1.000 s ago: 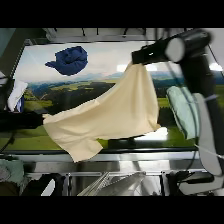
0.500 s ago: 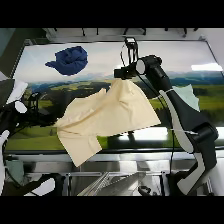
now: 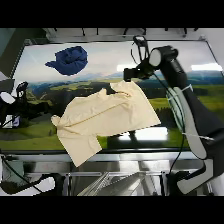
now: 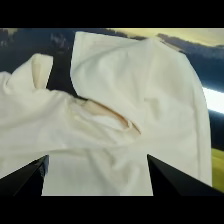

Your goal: Fold the shirts.

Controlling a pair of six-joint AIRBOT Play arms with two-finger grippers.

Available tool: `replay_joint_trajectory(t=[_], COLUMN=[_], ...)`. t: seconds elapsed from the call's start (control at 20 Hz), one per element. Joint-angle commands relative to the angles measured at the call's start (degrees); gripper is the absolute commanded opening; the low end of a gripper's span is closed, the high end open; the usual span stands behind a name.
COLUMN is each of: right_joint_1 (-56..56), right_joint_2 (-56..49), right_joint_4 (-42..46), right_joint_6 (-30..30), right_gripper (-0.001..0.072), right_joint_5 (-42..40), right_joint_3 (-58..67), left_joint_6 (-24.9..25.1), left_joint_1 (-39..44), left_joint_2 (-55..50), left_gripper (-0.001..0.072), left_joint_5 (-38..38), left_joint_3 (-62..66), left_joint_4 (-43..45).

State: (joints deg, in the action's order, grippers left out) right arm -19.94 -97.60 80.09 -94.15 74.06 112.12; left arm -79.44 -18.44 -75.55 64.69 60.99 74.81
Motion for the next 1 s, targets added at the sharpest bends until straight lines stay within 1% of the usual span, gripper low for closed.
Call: replay_joint_trajectory(t=[0.0, 0.1, 0.15, 0.3, 0.4, 0.55, 0.7, 0.75, 0.8, 0.85, 0.9, 0.95], right_joint_1=[1.81, 1.73, 1.73, 1.73, 1.73, 1.75, 1.88, 1.90, 1.99, 2.27, 2.62, 3.23], right_joint_2=[6.80, 10.10, 11.54, 14.69, 16.02, 17.40, 18.23, 18.38, 18.43, 18.40, 18.36, 18.34], right_joint_4=[-5.11, -8.63, -11.47, -17.35, -17.59, -17.77, -17.29, -16.50, -15.54, -14.88, -14.29, -14.34], right_joint_6=[3.80, 3.80, 3.91, 5.07, 5.07, 5.03, 5.03, 5.05, 5.05, 5.05, 5.05, 5.31], right_gripper=[0.0696, 0.0696, 0.0696, 0.0696, 0.0696, 0.0696, 0.0695, 0.0695, 0.0695, 0.0695, 0.0695, 0.0695], right_joint_5=[9.94, 9.22, 8.46, 7.39, 7.43, 7.91, 9.01, 9.25, 9.44, 9.86, 11.10, 13.14], right_joint_3=[-0.04, -0.04, -0.04, -0.04, -0.04, -0.04, -0.04, -0.04, -0.04, -0.07, -0.09, -0.37], left_joint_6=[1.29, 6.45, 7.48, 8.55, 8.81, 9.16, 9.68, 9.99, 10.27, 10.78, 10.86, 10.91], left_joint_1=[-5.42, -8.68, -9.99, -12.17, -13.22, -13.09, -10.88, -9.20, -7.39, -5.35, -3.21, -1.25], left_joint_2=[7.58, 11.50, 12.61, 12.57, 9.53, 4.87, 1.42, 0.74, 0.31, 0.15, 0.33, 0.61], left_gripper=[0.0683, 0.0683, 0.0683, 0.0682, 0.0682, 0.0683, 0.0681, 0.0613, 0.0506, 0.0428, 0.0295, 0.0072], left_joint_5=[5.44, 8.39, 8.96, 8.70, 8.15, 4.63, 4.13, 4.11, 3.98, 3.23, 1.97, 0.61], left_joint_3=[-10.99, -21.14, -24.94, -31.32, -32.72, -32.50, -32.52, -32.54, -32.52, -32.52, -32.50, -32.48], left_joint_4=[-6.43, -14.97, -16.59, -15.96, -16.02, -16.55, -16.63, -17.03, -18.47, -20.98, -23.34, -25.59])
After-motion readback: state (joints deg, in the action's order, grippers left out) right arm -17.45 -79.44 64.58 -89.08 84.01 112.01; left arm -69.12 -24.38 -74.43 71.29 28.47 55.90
